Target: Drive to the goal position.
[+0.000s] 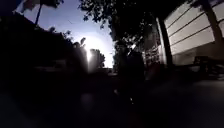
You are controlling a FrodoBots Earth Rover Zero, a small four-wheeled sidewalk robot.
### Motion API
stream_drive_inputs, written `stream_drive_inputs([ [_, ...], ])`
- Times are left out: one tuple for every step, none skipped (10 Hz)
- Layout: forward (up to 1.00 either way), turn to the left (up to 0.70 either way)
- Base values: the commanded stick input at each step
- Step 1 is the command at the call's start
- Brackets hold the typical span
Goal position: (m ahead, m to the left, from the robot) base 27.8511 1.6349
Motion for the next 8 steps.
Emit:
stream_drive_inputs([
  [0.7,0.0],
  [0.7,0.0],
  [0.7,0.0],
  [0.7,0.0],
  [0.7,0.0],
  [0.7,0.0],
  [0.7,0.0],
  [0.7,0.0],
])
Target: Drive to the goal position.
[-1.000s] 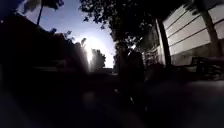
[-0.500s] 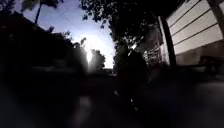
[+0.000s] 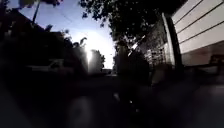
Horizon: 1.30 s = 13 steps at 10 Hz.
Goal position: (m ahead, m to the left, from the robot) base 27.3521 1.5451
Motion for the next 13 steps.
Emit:
stream_drive_inputs([
  [0.7,0.0],
  [0.7,0.0],
  [0.7,0.0],
  [0.7,0.0],
  [0.7,0.0],
  [0.7,0.0],
  [0.7,0.0],
  [0.7,0.0],
  [0.7,0.0],
  [0.7,-0.04],
  [0.7,-0.18],
  [0.7,-0.07],
  [0.7,-0.02],
])
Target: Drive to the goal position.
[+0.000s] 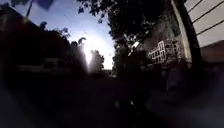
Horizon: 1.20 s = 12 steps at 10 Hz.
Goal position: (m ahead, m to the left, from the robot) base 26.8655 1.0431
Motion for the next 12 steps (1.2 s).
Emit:
stream_drive_inputs([
  [0.7,0.0],
  [0.7,0.0],
  [0.7,0.0],
  [0.7,0.0],
  [0.7,0.0],
  [0.7,0.0],
  [0.7,0.0],
  [0.7,0.0],
  [0.7,0.0],
  [0.7,0.0],
  [0.7,0.0],
  [0.7,0.0],
])
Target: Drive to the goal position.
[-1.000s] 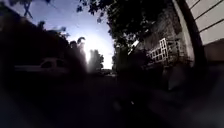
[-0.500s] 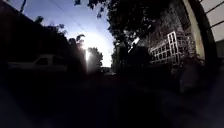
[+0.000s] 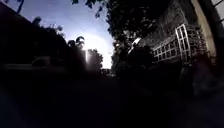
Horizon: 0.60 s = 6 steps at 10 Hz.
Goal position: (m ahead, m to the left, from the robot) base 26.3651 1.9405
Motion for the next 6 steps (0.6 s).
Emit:
stream_drive_inputs([
  [0.7,0.0],
  [0.7,0.0],
  [0.7,0.0],
  [0.7,0.0],
  [0.7,0.0],
  [0.7,0.0],
])
